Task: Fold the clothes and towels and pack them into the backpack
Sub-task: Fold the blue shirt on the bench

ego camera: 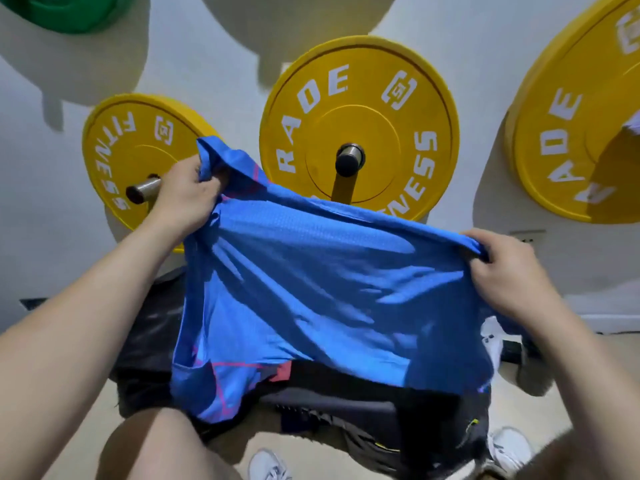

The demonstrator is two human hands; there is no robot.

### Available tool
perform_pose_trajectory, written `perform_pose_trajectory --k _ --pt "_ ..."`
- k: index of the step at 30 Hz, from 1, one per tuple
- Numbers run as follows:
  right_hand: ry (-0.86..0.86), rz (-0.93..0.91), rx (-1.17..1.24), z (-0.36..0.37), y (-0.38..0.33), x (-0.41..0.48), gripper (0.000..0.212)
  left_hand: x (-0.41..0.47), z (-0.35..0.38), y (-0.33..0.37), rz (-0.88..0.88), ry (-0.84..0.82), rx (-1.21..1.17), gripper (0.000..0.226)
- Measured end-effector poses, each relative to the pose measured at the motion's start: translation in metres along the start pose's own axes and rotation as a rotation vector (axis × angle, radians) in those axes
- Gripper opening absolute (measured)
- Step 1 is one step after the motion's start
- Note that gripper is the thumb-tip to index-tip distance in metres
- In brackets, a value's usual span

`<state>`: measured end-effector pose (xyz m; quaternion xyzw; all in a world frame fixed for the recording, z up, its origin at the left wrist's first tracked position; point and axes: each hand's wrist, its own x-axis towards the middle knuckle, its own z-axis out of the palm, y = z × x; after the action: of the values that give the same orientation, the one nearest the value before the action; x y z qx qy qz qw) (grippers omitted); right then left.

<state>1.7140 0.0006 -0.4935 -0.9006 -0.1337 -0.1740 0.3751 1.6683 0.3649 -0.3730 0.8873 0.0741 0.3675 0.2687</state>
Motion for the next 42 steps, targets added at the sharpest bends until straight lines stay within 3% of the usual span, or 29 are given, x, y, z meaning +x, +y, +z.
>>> perform_pose_trajectory --k 4,5,8,10,12,14,16,17,19,21,23,27,30,33,36,38,40,42 --pt "-0.238 0.026 -0.164 0.007 0.005 0.01 0.023 -0.013 0.034 0.027 -0.176 -0.113 -0.393 0.015" --pt "-0.264 -0.024 -0.098 0.012 -0.001 0.011 0.039 -0.018 0.049 0.036 -0.166 -0.18 -0.443 0.016" --pt "-0.327 -0.16 0.472 0.038 -0.047 0.014 0.104 -0.039 0.106 0.059 -0.102 -0.455 -0.449 0.015" --pt "-0.342 -0.268 0.494 0.064 -0.059 0.025 0.117 -0.053 0.145 0.064 -0.152 -0.622 -0.456 0.012" --pt "-0.333 -0.276 0.262 0.078 -0.055 0.036 0.101 -0.061 0.166 0.055 -0.312 -0.689 -0.566 0.019" --pt "-0.234 -0.252 0.035 0.084 -0.041 0.045 0.06 -0.069 0.173 0.036 -0.447 -0.679 -0.657 0.026" --pt "-0.134 -0.171 0.112 0.083 -0.025 0.052 0.016 -0.086 0.18 0.01 -0.515 -0.682 -0.727 0.034" --pt "-0.125 -0.092 0.251 0.08 -0.021 0.055 0.005 -0.099 0.187 -0.002 -0.52 -0.7 -0.762 0.043" --pt "-0.167 0.056 0.51 0.073 -0.018 0.062 0.009 -0.131 0.206 -0.022 -0.501 -0.768 -0.745 0.071" --pt "-0.21 0.123 0.603 0.068 -0.019 0.066 0.023 -0.162 0.231 -0.034 -0.487 -0.833 -0.643 0.084" --pt "-0.205 0.169 0.682 0.065 -0.024 0.067 0.032 -0.186 0.253 -0.039 -0.457 -0.768 -0.535 0.084" --pt "-0.125 0.299 0.854 0.051 -0.026 0.066 0.036 -0.21 0.274 -0.034 -0.272 -0.471 -0.159 0.096" --pt "-0.114 0.382 1.037 0.042 -0.027 0.065 0.043 -0.22 0.289 -0.01 -0.162 -0.4 -0.071 0.104" --pt "-0.097 0.432 1.148 0.033 -0.025 0.065 0.041 -0.216 0.3 0.006 -0.214 -0.275 -0.258 0.079" --pt "-0.012 0.472 1.192 0.018 -0.01 0.066 0.033 -0.182 0.278 0.014 -0.472 -0.147 -0.638 0.04" --pt "0.067 0.474 1.141 0.007 0.004 0.064 0.023 -0.153 0.246 0.012 -0.573 0.049 -0.708 0.031" --pt "0.128 0.45 1.052 -0.001 0.017 0.059 0.021 -0.125 0.203 0.01 -0.508 0.219 -0.665 0.022" --pt "0.134 0.428 0.936 -0.005 0.027 0.048 0.026 -0.101 0.161 0.009 -0.376 0.212 -0.597 0.01"
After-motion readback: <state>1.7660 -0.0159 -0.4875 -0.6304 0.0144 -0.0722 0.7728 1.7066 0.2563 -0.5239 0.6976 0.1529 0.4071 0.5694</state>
